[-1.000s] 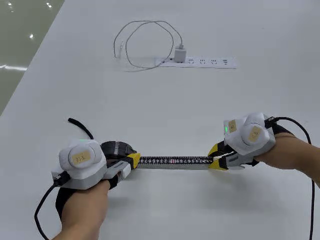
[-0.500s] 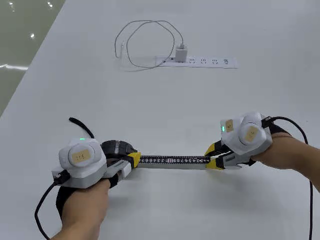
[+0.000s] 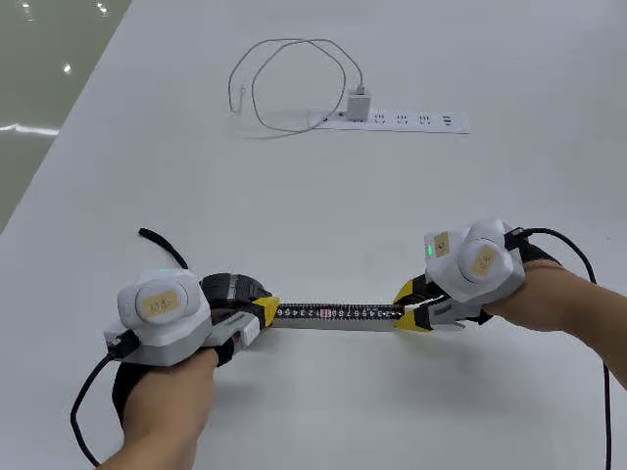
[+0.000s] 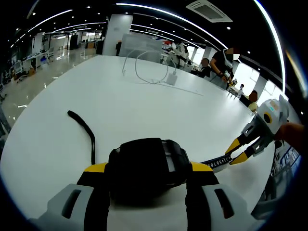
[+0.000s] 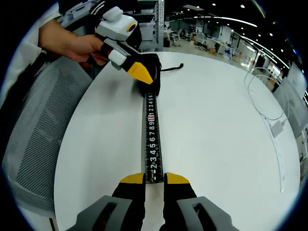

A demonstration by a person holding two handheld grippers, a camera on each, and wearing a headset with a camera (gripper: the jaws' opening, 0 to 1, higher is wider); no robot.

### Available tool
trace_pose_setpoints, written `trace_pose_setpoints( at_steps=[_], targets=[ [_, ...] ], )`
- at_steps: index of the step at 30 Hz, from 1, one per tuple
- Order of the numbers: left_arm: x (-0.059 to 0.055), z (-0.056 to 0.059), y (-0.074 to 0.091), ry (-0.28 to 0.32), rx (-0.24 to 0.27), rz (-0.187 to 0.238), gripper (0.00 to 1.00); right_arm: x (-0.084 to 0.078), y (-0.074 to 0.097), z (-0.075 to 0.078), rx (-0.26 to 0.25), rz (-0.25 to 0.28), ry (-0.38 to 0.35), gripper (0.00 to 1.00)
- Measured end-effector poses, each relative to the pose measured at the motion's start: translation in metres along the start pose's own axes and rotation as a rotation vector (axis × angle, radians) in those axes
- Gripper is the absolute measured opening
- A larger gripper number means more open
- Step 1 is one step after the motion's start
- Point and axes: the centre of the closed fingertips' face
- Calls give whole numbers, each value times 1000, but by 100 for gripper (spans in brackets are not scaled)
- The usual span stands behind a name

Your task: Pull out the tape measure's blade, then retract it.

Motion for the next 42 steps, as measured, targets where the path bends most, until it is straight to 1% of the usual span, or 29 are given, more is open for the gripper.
trace_pose_setpoints(
  at_steps=[42],
  targets=[
    [0,0,0,16,-12,2,60,34,-21,3,18,48,9,9]
  ],
)
Point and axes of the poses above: the centre of the closed fingertips' face, and the gripper's own axes: y roughly backward along the fingers, z roughly to its right, x roughly out of its top, and after that the axes turned 6 degrees about y, right-handed
